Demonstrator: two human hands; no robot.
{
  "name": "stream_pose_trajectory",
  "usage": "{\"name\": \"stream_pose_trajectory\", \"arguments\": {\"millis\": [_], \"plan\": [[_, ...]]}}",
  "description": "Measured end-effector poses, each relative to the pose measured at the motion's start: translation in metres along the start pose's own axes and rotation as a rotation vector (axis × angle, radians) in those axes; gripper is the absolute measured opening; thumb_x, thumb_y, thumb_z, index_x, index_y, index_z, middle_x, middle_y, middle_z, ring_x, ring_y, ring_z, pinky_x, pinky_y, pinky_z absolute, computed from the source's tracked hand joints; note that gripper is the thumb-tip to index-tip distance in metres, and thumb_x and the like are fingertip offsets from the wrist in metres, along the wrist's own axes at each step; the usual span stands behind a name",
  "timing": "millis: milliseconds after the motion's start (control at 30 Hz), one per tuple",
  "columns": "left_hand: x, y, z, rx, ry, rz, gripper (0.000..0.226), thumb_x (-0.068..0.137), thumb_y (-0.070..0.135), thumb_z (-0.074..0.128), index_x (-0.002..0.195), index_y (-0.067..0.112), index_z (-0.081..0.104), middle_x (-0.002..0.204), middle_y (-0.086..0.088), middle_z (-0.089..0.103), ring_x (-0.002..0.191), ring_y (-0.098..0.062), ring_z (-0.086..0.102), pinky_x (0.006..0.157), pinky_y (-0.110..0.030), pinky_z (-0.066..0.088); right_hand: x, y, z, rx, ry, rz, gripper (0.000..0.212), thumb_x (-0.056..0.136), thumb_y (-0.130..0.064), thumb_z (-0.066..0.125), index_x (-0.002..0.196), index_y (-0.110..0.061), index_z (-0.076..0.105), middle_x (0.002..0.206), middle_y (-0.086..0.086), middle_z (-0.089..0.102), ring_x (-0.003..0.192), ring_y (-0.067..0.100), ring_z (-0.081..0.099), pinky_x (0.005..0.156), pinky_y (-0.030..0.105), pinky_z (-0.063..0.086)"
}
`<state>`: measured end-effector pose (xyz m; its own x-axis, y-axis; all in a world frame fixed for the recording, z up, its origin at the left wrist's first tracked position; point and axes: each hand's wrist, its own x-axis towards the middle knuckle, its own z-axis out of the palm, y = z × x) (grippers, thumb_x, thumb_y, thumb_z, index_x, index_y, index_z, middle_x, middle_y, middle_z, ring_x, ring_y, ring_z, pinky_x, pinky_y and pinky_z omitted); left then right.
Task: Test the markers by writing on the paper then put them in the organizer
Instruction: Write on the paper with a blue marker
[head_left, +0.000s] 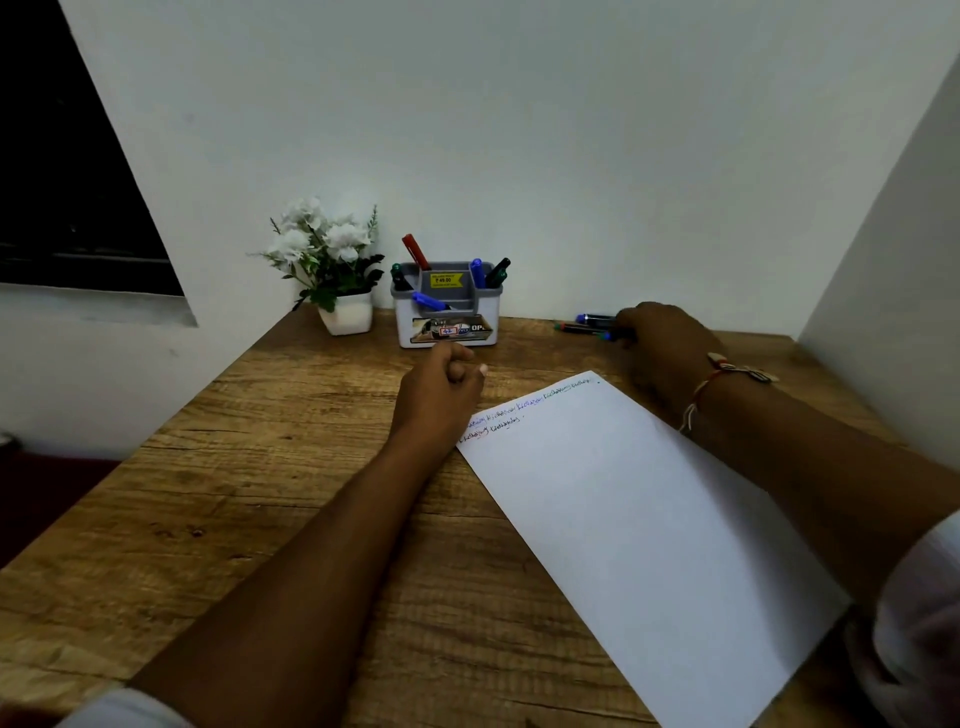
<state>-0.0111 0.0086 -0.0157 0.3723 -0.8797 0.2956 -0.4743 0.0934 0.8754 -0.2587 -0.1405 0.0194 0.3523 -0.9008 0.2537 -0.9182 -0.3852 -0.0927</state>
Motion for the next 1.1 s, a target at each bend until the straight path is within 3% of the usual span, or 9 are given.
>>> {"name": "stream_pose_trajectory", "arguments": {"millis": [167, 267, 333, 400, 500, 600, 733, 900, 1100], "plan": [[-0.001, 0.001, 0.000, 0.012, -0.001, 0.020, 0.019, 0.094, 0.028, 0.065, 0.111, 0.020, 0.062, 0.081, 0.000, 0.063, 0.074, -0.009, 0.058, 0.071, -0.029, 0.050, -0.029, -0.031, -0.039, 0.272, 0.272, -0.003, 0.019, 0.104, -0.020, 0.058, 0.119, -0.008, 0.059, 0.109, 0.016, 0.072, 0.099, 0.037, 0.066, 0.077, 0.039, 0.048], [-0.004, 0.006, 0.001, 0.023, -0.027, 0.090, 0.027, 0.093, 0.034, 0.065, 0.116, 0.021, 0.061, 0.086, 0.007, 0.061, 0.079, -0.004, 0.056, 0.067, -0.023, 0.046, -0.057, -0.054, -0.058, 0.568, 0.404, 0.025, 0.018, 0.105, -0.024, 0.057, 0.115, -0.010, 0.054, 0.100, 0.004, 0.076, 0.091, 0.023, 0.073, 0.077, 0.036, 0.054], [-0.007, 0.011, 0.003, 0.008, -0.064, 0.150, 0.035, 0.090, 0.037, 0.068, 0.121, 0.021, 0.062, 0.090, 0.008, 0.061, 0.082, -0.006, 0.056, 0.069, -0.022, 0.044, -0.077, -0.068, -0.062, 0.875, 0.399, 0.079, 0.011, 0.106, -0.022, 0.057, 0.110, -0.012, 0.054, 0.092, -0.004, 0.076, 0.082, 0.010, 0.076, 0.078, 0.028, 0.059], [-0.009, 0.014, 0.006, -0.001, -0.112, 0.192, 0.040, 0.087, 0.038, 0.071, 0.123, 0.021, 0.063, 0.095, 0.004, 0.063, 0.087, -0.011, 0.059, 0.073, -0.026, 0.047, -0.092, -0.076, -0.058, 1.122, 0.343, 0.153, 0.012, 0.106, -0.023, 0.057, 0.108, -0.010, 0.056, 0.090, 0.002, 0.076, 0.079, 0.006, 0.076, 0.074, 0.020, 0.060], [-0.012, 0.014, 0.008, -0.018, -0.163, 0.240, 0.036, 0.087, 0.036, 0.072, 0.120, 0.021, 0.067, 0.094, 0.003, 0.067, 0.088, -0.012, 0.061, 0.070, -0.022, 0.043, -0.107, -0.077, -0.043, 1.473, 0.243, 0.242, 0.013, 0.106, -0.021, 0.057, 0.104, -0.009, 0.059, 0.097, 0.014, 0.076, 0.084, 0.016, 0.076, 0.082, 0.031, 0.064], [-0.012, 0.014, 0.009, -0.009, -0.199, 0.280, 0.023, 0.090, 0.030, 0.069, 0.112, 0.024, 0.072, 0.094, 0.010, 0.069, 0.087, -0.006, 0.060, 0.070, -0.020, 0.040, -0.114, -0.075, -0.036, 1.628, 0.163, 0.271, 0.015, 0.107, -0.022, 0.055, 0.104, -0.011, 0.064, 0.093, 0.003, 0.078, 0.081, 0.012, 0.075, 0.084, 0.029, 0.063], [-0.015, 0.018, 0.014, -0.014, -0.244, 0.303, 0.017, 0.091, 0.024, 0.069, 0.106, 0.031, 0.072, 0.092, 0.021, 0.068, 0.084, 0.005, 0.059, 0.071, -0.013, 0.041, -0.119, -0.075, -0.037, 1.681, 0.062, 0.229, 0.016, 0.104, -0.028, 0.060, 0.100, -0.015, 0.069, 0.087, -0.004, 0.075, 0.076, 0.009, 0.071, 0.072, 0.024, 0.060], [-0.017, 0.020, 0.013, -0.105, -0.295, 0.325, 0.022, 0.085, 0.019, 0.075, 0.095, 0.035, 0.063, 0.088, 0.004, 0.072, 0.084, -0.014, 0.068, 0.075, -0.033, 0.053, -0.124, -0.080, -0.026, 1.400, -0.038, 0.158, 0.029, 0.101, -0.032, 0.064, 0.104, -0.005, 0.074, 0.089, 0.007, 0.074, 0.079, 0.013, 0.071, 0.071, 0.026, 0.061], [-0.025, 0.027, 0.012, -0.271, -0.413, 0.290, 0.023, 0.086, 0.007, 0.072, 0.101, 0.024, 0.070, 0.092, 0.002, 0.074, 0.084, -0.012, 0.070, 0.072, -0.028, 0.056, -0.127, -0.085, -0.021, 1.306, -0.100, 0.136, 0.036, 0.103, -0.028, 0.061, 0.111, 0.005, 0.072, 0.093, 0.012, 0.079, 0.079, 0.012, 0.073, 0.068, 0.022, 0.060]]}}
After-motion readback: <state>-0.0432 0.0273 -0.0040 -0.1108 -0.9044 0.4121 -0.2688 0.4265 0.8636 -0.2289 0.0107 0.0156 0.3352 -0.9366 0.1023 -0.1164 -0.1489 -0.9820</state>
